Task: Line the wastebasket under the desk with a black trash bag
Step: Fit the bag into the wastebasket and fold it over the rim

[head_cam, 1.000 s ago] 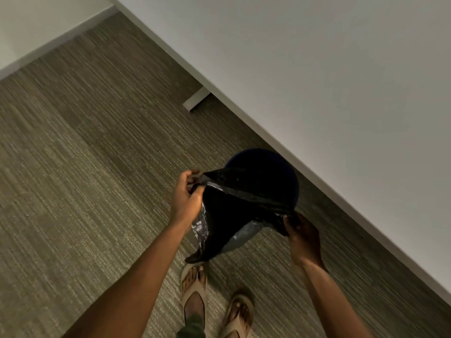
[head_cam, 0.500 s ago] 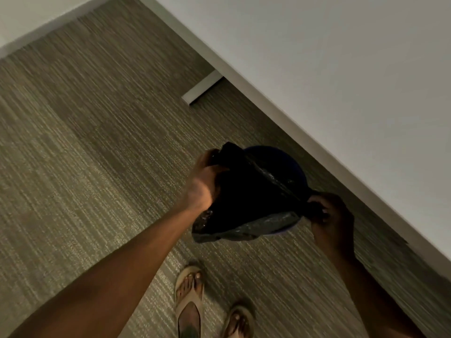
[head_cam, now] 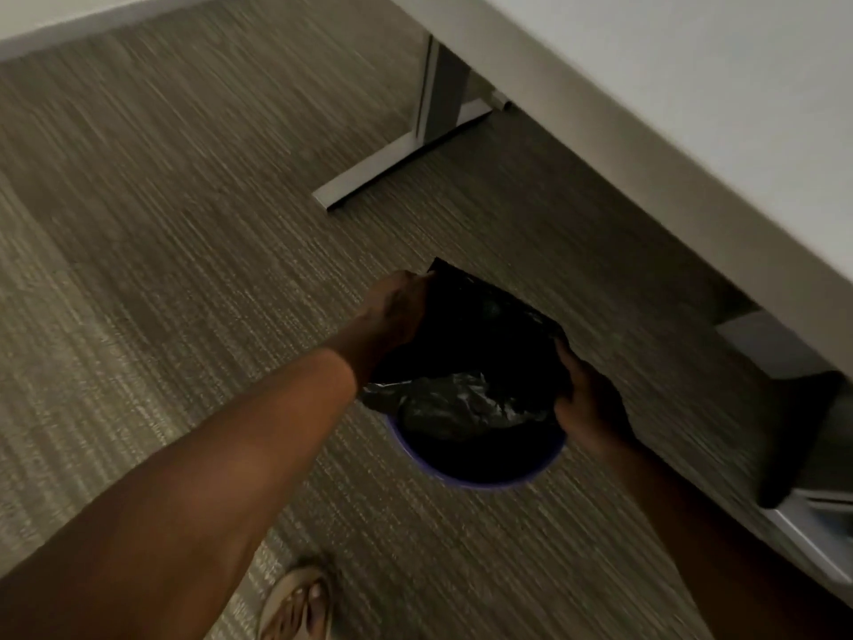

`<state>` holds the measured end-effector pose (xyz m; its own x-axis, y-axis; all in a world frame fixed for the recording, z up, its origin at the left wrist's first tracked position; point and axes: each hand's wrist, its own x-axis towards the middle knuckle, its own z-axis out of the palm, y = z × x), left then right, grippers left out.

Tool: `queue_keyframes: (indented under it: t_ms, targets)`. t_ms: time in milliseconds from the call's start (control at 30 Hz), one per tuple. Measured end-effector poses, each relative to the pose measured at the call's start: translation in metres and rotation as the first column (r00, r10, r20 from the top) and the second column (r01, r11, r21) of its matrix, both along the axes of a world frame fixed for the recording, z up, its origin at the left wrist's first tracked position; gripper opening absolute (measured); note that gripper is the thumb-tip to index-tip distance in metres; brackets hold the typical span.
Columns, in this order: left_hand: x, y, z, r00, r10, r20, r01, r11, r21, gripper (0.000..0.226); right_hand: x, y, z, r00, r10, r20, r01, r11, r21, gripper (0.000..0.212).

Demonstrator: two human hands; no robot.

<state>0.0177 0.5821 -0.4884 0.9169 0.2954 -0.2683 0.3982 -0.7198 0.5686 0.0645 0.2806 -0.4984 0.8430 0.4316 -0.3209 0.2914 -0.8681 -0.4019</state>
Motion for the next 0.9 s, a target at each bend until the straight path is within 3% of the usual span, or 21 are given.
queue_keyframes:
  t_ms: [67,200,367,467,533,567,633,700,800,900]
  targets:
    - [0.005,-0.001,-0.005,0.995,0.074,-0.074,-0.08,0.993,-0.083,0.041,0.011,0.002,-0.009,1.0,-0.002,-0.01,0.002,0.999,-0.04,0.091]
    - [0.016,0.003,-0.02,0.942,0.258,-0.214,-0.315,0.9,-0.302,0.044,0.043,0.006,-0.018,0.997,-0.059,-0.051,0.054,0.993,-0.105,0.085]
    - [0.033,0.005,-0.034,0.976,0.012,-0.219,-0.039,0.992,-0.119,0.048,0.078,0.009,-0.022,0.998,-0.011,-0.055,-0.005,0.96,-0.281,0.078]
    - [0.039,0.014,-0.039,0.972,-0.021,-0.233,-0.027,0.979,-0.202,0.05,0.093,0.014,-0.028,0.997,-0.028,-0.067,0.002,0.93,-0.367,0.069]
    - [0.034,0.018,-0.048,0.976,0.069,-0.206,-0.153,0.893,-0.424,0.039,0.096,0.019,-0.033,0.994,-0.035,-0.105,-0.006,0.931,-0.364,0.07]
    - [0.031,0.016,-0.05,0.968,0.125,-0.218,-0.228,0.802,-0.552,0.034,0.096,0.021,-0.036,0.992,-0.038,-0.12,-0.006,0.939,-0.343,0.071]
    - [0.03,0.014,-0.054,0.964,0.183,-0.195,-0.267,0.713,-0.649,0.033,0.097,0.025,-0.039,0.988,-0.045,-0.151,-0.002,0.955,-0.296,0.073]
    - [0.037,0.013,-0.059,0.966,0.19,-0.172,-0.256,0.753,-0.606,0.046,0.101,0.027,-0.041,0.981,-0.052,-0.189,0.005,0.97,-0.243,0.073]
    - [0.054,0.016,-0.067,0.962,0.161,-0.22,-0.237,0.894,-0.381,0.058,0.105,0.032,-0.042,0.975,-0.041,-0.219,-0.016,0.967,-0.253,0.061]
    - [0.061,0.015,-0.079,0.934,0.183,-0.307,-0.258,0.939,-0.226,0.068,0.105,0.04,-0.046,0.975,-0.02,-0.221,-0.044,0.958,-0.283,0.05]
